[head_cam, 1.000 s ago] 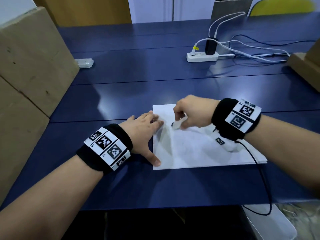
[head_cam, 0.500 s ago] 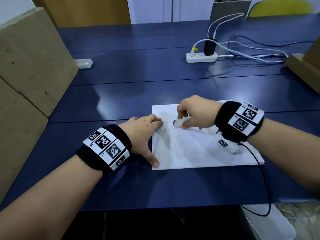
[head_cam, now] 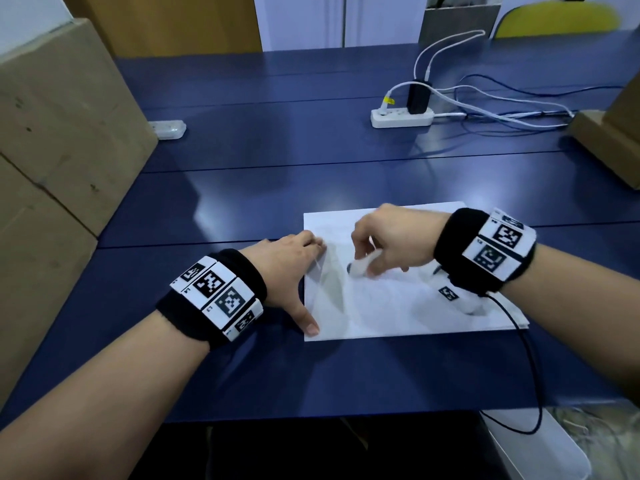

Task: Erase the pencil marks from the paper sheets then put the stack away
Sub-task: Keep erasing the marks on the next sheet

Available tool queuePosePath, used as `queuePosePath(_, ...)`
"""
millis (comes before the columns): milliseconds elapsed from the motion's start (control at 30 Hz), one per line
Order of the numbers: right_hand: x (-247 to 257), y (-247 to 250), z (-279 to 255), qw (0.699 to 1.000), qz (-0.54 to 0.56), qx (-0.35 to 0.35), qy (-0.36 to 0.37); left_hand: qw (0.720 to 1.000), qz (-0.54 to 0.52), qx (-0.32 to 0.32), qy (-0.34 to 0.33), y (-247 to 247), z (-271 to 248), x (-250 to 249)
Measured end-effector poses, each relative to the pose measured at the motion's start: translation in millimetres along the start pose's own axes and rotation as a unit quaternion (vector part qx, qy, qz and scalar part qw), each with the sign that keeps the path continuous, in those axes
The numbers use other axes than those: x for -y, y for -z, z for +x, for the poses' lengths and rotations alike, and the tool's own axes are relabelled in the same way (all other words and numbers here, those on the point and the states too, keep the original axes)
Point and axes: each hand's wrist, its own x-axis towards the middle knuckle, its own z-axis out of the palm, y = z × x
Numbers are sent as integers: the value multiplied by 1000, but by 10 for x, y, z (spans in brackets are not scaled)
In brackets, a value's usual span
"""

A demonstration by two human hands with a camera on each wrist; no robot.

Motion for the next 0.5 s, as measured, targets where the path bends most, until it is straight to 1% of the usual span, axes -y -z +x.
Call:
queuePosePath(67,117,-60,-109,995,6,99,26,1000,2,3,0,3,30,0)
queuePosePath(100,151,-84,-138,991,4,131,35,1000,2,7,1,4,47,2)
queuePosePath(133,158,-96,-143,990,4,138,41,1000,3,9,2,4,69,0)
queuePosePath(167,147,-89,-115,992,7,120,43,1000,4,8,4,-1,82,3)
queuePosePath(233,67,-31,-19,999,19,38,26,1000,5,-1,13,-4,94,-5)
queuePosePath(300,-19,23,66,999,3,-38,-6,1000,10,-9,23,-2,91,-19)
queuePosePath(333,-37,33,78,998,-10,-53,-12,1000,15,-12,25,1,92,-31)
queuePosePath(367,-46,20,76,999,-19,-48,-5,999,19,-15,26,5,92,-44)
queuePosePath(400,-32,-4,60,1000,-21,-20,12,999,21,-17,27,13,88,-50)
queuePosePath(500,107,-108,-90,992,0,118,37,1000,8,-16,26,20,90,-70)
